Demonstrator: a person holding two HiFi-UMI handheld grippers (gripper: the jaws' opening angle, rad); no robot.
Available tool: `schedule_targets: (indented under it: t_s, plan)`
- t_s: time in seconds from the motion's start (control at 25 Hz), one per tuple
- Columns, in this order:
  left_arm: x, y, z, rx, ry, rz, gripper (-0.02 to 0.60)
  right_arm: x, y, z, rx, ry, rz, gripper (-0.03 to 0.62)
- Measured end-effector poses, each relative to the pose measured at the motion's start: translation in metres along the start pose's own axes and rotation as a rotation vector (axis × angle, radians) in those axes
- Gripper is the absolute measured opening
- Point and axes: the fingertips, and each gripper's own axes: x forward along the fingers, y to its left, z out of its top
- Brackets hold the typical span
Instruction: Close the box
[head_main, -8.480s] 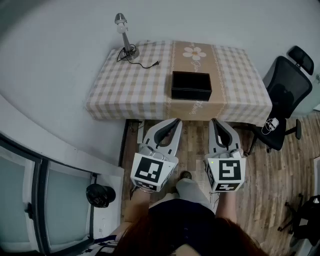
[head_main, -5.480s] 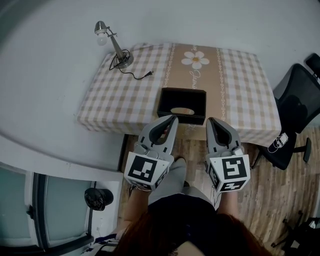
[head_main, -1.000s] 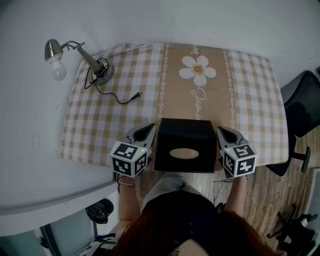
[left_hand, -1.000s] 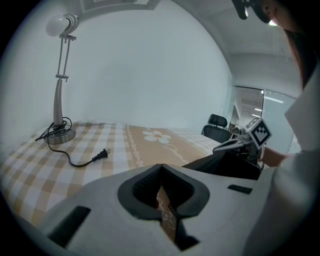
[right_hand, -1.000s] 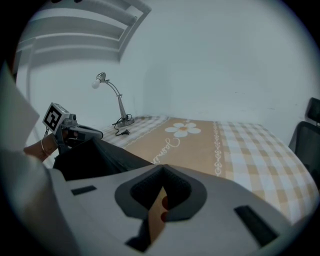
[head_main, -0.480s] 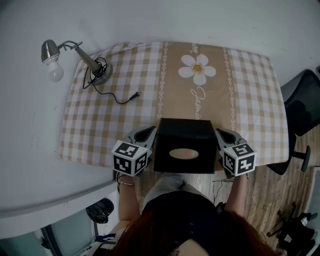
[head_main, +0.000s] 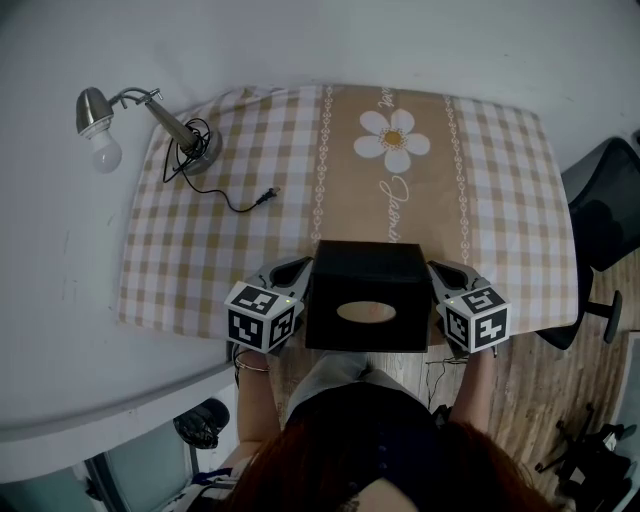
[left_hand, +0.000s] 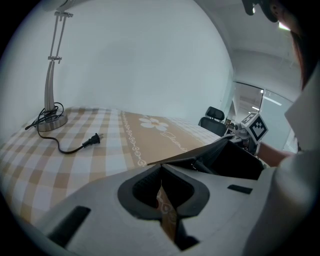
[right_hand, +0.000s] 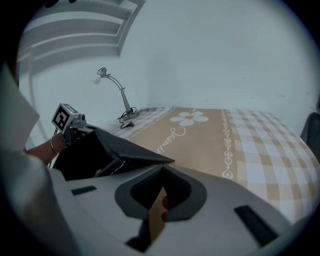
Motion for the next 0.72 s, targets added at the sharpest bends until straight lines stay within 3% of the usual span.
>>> schedule_targets:
  t_s: [0.72]
  plan:
    - [0.0081, 0.0028, 0.0009, -0.016, 0.015, -0.017, 0.028, 0.0065, -0.0002, 0.0069, 0.026, -0.022, 0.053, 0.017]
